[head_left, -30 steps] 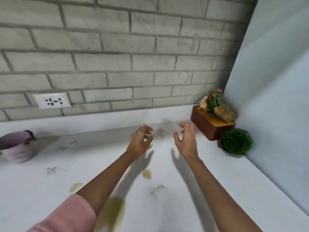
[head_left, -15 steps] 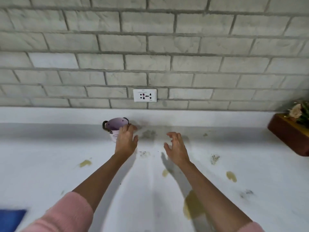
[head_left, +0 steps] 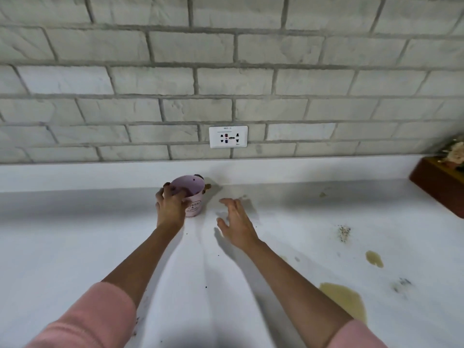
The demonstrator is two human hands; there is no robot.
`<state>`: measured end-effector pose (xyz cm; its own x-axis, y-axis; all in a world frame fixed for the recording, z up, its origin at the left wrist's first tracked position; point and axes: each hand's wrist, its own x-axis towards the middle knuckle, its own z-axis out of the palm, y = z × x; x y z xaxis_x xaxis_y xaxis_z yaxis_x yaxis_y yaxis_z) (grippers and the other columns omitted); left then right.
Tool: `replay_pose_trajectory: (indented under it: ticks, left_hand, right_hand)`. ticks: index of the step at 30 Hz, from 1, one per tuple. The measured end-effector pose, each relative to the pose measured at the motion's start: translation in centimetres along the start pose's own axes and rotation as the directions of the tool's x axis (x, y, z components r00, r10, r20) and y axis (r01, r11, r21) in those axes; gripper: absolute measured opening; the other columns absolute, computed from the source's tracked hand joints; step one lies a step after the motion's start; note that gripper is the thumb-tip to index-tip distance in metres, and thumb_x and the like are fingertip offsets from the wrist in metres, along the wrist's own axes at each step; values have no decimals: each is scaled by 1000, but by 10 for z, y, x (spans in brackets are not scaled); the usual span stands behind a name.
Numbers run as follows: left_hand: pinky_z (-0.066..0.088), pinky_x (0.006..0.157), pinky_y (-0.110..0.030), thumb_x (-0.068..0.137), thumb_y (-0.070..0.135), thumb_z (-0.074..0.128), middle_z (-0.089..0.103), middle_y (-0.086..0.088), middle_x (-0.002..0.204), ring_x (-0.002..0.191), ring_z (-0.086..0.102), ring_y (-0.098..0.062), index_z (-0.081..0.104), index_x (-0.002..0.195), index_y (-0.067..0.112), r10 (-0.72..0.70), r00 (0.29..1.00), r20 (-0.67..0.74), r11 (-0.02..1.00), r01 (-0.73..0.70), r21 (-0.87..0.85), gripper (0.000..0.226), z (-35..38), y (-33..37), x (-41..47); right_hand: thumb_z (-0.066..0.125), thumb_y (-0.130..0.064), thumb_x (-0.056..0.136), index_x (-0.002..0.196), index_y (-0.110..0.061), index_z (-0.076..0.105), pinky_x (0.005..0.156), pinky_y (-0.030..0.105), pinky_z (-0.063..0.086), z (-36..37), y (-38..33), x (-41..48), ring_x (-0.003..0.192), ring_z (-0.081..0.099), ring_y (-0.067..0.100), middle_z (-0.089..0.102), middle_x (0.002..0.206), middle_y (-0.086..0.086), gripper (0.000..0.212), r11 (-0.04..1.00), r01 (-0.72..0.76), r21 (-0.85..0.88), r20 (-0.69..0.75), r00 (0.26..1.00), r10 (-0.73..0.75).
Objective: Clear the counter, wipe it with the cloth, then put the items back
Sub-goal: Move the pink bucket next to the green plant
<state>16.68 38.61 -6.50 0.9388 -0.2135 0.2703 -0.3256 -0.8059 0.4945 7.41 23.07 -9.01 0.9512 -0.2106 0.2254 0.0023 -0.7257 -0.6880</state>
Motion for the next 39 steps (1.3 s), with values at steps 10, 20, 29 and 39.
replay_pose_trajectory:
  ticks: [10, 20, 29, 39]
  left_hand:
    - [41, 78, -27, 85, 6, 63, 57, -20, 93, 81, 59, -33, 65, 110, 4, 291, 954, 72, 912, -254, -323, 25, 23, 107, -9]
    - [32, 68, -19, 85, 14, 65, 48, -2, 81, 76, 50, -19, 62, 88, 6, 612, 771, 176, 700, -425, -574, 9, 119, 339, -96]
    - [43, 88, -24, 83, 14, 68, 49, -3, 95, 99, 57, -23, 69, 94, 6, 796, 558, 234, 516, -423, -745, 13, 190, 527, -201]
    - [28, 87, -18, 90, 23, 59, 44, -7, 116, 112, 35, -18, 57, 115, 13, 795, 558, 239, 549, -491, -676, 27, 267, 624, -241]
  right_hand:
    - [78, -27, 74, 143, -14, 23, 102, 26, 38, -77, 57, -15, 125, 41, 15, 35, 139, 4, 89, 953, -124, 277, -141, 976, 168]
    - [90, -23, 56, 128, -32, 25, 96, 47, 49, -266, 161, -133, 117, 55, 22, 50, 130, 2, 98, 921, -168, 352, -421, 851, 316]
    - [90, -29, 55, 123, -29, 27, 64, 3, 43, -405, 275, -268, 96, 60, 5, 51, 112, -18, 92, 892, -313, 325, -633, 628, 452]
    - [85, -16, 52, 132, -17, 26, 77, 18, 47, -473, 358, -335, 114, 54, 20, 45, 132, 0, 99, 875, -293, 385, -816, 335, 472]
